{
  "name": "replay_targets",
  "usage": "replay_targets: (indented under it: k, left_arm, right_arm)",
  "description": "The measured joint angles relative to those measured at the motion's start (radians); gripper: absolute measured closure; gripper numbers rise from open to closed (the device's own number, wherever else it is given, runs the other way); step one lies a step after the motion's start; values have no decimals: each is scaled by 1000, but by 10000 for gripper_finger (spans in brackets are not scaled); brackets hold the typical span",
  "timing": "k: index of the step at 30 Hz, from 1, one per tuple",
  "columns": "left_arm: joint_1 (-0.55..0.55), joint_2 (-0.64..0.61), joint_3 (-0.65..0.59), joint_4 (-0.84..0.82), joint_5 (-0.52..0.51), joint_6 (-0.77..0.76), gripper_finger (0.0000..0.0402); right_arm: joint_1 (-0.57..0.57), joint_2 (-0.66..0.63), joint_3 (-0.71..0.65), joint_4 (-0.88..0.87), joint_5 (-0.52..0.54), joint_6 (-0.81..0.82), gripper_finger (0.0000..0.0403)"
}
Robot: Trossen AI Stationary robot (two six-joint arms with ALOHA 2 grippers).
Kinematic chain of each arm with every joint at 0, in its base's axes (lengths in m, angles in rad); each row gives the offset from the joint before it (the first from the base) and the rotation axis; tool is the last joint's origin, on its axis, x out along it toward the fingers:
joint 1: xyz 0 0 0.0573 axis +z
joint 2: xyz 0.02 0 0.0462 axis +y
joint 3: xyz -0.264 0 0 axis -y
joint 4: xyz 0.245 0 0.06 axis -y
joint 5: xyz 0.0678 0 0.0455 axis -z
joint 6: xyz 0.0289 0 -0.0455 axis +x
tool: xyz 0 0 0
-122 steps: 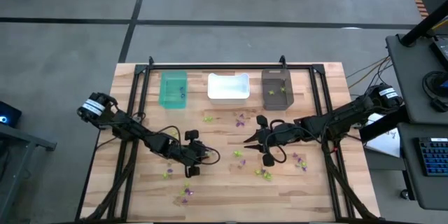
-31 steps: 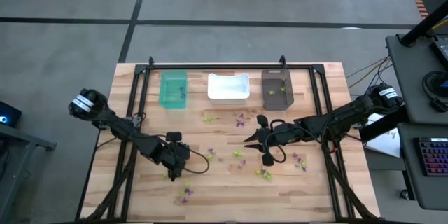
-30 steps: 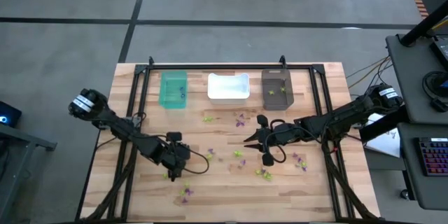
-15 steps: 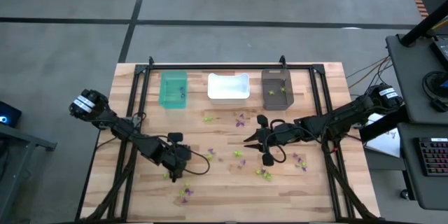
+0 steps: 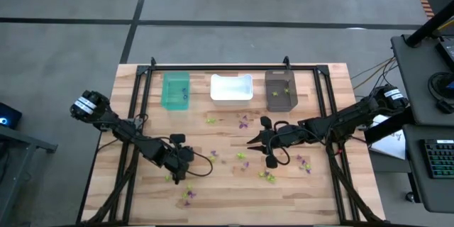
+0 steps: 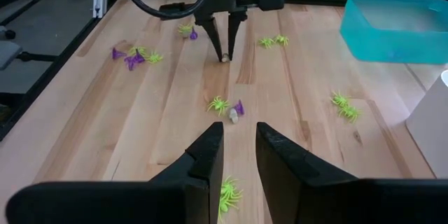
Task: Sort Halloween decoration
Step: Put the white skull toy into the white bin
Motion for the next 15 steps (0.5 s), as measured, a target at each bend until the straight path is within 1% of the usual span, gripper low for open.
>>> replay_targets:
  k: [6, 11, 15]
  left_arm:
    - [0, -17, 38, -22, 7, 8, 389]
    - [8, -45, 112, -113, 6, 40, 391]
    - [24, -96, 179, -207, -55, 97, 391]
  right_arm:
    - [0, 0, 0, -1, -1, 9, 328]
    - [0, 0, 0, -4, -1, 17, 328]
    - [0, 0, 0, -4, -1, 28, 328]
